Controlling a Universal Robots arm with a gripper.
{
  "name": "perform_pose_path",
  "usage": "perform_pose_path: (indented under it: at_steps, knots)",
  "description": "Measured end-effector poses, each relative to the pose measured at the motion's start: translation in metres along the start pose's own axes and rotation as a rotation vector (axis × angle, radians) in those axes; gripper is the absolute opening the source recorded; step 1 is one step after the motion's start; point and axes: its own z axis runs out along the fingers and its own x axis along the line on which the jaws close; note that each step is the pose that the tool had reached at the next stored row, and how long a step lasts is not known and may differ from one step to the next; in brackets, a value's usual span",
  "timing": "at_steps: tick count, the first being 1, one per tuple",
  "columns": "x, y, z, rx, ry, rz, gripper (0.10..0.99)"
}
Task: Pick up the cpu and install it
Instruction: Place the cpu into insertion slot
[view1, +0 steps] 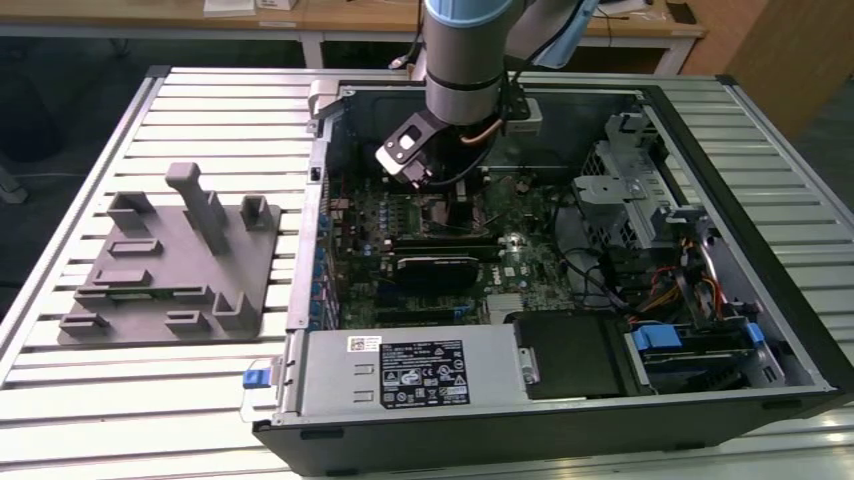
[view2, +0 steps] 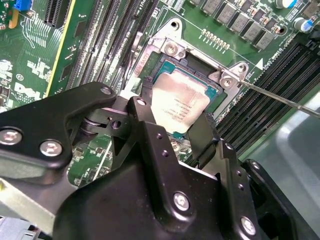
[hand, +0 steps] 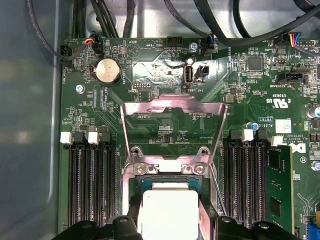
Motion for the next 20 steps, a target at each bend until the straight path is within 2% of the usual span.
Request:
perform_pose_path:
  at_steps: [9,10,12,20]
  knots:
    - [0.0001,0.0,0.0003,0.0,0.0007,0.0,0.545]
    - [0.0001,0.0,0.0002,0.0,0.0006,0.0,0.608]
    - [0.0,0.0,-0.0007,0.0,0.0001,0.0,0.608]
    - [0.0002,0.0008,-0.019,0.0,0.0004,0.0,0.608]
